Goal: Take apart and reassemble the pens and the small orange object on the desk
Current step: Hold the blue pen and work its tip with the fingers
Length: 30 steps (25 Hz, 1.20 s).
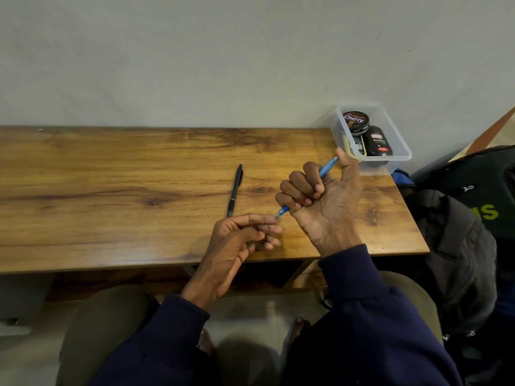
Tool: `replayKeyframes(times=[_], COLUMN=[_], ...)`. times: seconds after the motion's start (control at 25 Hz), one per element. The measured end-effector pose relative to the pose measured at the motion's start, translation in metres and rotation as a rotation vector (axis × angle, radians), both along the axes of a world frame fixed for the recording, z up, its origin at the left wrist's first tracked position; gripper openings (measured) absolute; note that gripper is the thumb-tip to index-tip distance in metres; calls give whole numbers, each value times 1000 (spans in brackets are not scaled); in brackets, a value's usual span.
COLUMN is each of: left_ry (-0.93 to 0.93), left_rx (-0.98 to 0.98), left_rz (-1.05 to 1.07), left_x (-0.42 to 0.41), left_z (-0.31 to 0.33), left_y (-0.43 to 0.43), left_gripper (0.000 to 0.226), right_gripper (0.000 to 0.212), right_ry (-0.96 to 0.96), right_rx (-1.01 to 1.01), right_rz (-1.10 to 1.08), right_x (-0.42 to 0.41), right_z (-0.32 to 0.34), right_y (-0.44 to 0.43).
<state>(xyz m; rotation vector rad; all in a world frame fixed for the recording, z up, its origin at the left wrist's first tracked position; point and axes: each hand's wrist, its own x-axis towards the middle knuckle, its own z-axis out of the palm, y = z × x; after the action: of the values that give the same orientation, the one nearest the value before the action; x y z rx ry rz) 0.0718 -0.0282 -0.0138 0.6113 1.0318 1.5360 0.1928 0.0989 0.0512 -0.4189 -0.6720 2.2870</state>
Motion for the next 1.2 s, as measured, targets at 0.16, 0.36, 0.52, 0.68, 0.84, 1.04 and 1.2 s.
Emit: replayKeyframes(times=[0.16, 0.36, 0.52, 0.68, 0.84, 1.04, 1.2], left_ry=[27, 43, 31, 43, 28, 35, 28], left_rx=[2, 3, 2, 5, 6, 5, 1], left_rz=[0, -1, 4, 2, 14, 12, 16], left_x=[0, 0, 0, 0, 0, 1, 0], left_z=[1, 1, 0, -1, -1, 0, -1], left_y=[0, 0, 1, 1, 1, 2, 2], left_gripper=[31, 32, 32, 32, 34, 33, 33], right_gripper=[67, 67, 65, 67, 64, 67, 64], right_ry=[-8, 3, 17, 14, 19, -3, -5], right_rx=[-2, -16, -24, -24, -6, 21, 19], right_rz=[-21, -40, -35, -41, -16, -9, -7], right_x=[0, -1, 0, -1, 0, 0, 0], right_z=[0, -2, -2, -2, -1, -2, -2], right_y=[1, 1, 1, 0, 0, -1, 0])
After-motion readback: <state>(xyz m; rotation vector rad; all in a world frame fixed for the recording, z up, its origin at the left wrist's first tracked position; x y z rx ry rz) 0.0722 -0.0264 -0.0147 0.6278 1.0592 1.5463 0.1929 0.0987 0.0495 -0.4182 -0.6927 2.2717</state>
